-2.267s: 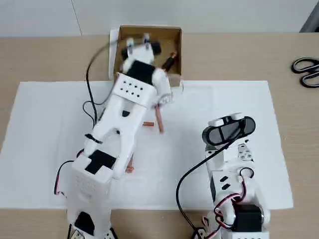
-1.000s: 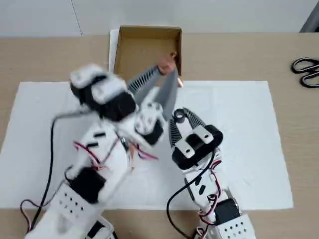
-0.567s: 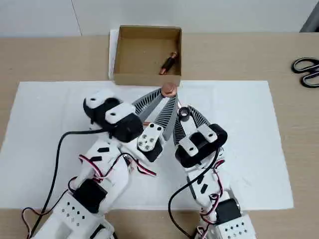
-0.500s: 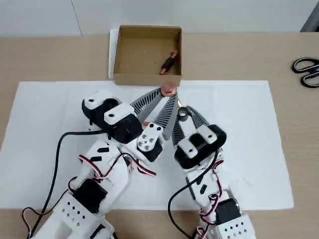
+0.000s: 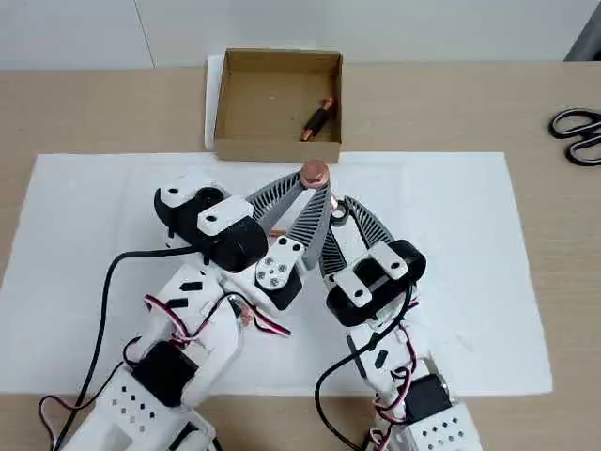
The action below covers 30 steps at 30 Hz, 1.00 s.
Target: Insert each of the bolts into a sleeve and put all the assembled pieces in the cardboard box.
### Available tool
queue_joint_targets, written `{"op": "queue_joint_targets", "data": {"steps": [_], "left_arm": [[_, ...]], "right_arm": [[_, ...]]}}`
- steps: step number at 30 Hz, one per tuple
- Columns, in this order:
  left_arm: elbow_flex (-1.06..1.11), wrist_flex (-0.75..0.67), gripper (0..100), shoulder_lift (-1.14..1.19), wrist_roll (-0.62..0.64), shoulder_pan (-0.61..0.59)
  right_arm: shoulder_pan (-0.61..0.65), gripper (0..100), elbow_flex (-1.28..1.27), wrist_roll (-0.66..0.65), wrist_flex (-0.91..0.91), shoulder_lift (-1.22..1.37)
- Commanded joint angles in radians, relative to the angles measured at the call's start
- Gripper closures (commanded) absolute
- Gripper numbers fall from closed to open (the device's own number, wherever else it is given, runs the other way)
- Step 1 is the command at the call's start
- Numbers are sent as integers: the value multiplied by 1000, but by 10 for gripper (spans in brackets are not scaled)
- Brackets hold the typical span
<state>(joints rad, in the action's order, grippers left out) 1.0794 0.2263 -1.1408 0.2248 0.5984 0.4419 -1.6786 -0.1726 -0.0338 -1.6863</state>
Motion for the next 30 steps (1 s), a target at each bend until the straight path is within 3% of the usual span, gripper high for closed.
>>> {"op": "queue_joint_targets", "data": {"steps": [1,6,13,17,24,30], "left_arm": [[-7,21,994,0,0,26],[-2,20,994,8,81,84],[13,48,994,6,80,86],[7,137,984,6,49,86],[-13,272,742,8,-91,92],[-79,321,736,6,-98,87]], "right_arm": [[7,992,2,-3,31,-13],[7,992,2,-5,31,-13],[7,992,6,-5,31,-13],[7,992,9,-5,31,-13],[7,992,9,-5,27,-13],[7,992,9,-5,25,-13]]}}
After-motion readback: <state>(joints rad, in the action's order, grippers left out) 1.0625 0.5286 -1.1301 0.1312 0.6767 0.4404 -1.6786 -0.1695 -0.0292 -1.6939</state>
